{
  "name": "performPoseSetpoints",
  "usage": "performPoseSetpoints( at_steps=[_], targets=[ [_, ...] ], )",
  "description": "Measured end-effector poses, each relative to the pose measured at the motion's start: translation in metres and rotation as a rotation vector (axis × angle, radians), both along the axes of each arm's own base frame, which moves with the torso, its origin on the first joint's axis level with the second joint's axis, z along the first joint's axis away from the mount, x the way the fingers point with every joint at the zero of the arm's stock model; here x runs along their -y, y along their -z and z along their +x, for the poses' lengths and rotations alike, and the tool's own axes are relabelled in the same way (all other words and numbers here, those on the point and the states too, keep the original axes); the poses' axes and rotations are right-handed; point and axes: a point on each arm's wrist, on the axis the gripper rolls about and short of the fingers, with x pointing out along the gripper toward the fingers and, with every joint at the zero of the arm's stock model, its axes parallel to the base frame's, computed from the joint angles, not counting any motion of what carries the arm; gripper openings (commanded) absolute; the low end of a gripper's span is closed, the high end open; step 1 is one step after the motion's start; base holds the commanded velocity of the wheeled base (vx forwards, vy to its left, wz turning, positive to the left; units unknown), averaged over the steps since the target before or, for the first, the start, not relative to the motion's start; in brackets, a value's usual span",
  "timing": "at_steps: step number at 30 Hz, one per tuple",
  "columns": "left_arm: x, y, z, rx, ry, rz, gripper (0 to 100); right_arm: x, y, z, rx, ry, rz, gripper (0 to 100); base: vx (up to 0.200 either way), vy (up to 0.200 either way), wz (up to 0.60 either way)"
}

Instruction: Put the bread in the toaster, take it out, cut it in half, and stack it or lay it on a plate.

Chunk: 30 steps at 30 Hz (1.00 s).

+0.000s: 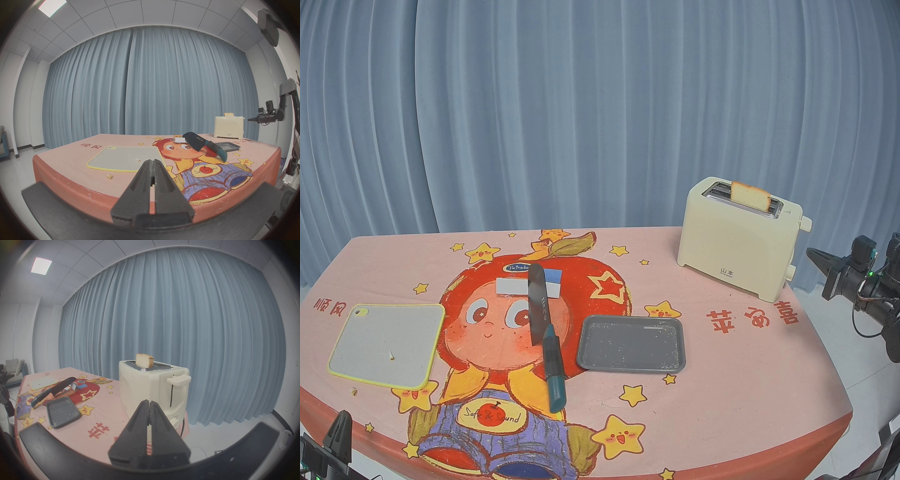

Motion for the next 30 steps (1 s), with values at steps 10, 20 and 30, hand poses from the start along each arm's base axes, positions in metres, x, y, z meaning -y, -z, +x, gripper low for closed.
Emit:
performPoseSetpoints(
  at_steps=[10, 20, 30],
  targets=[
    [0.000, 0.000, 0.000, -0.001, 0.000, 0.000, 0, -0.006, -0.023, -0.019, 0.019, -0.012, 0.010, 0, 0.000, 0.000, 0.00],
    [0.000, 0.000, 0.000, -0.001, 0.000, 0.000, 0, -0.012, -0.026, -0.024, 0.032, -0.030, 0.004, 100, 0.000, 0.000, 0.00],
    [0.000, 0.000, 0.000, 0.000, 0.000, 0.000, 0, -0.016, -0.029, -0.024, 0.045, -0.044, 0.010, 100, 0.000, 0.000, 0.00]
  ],
)
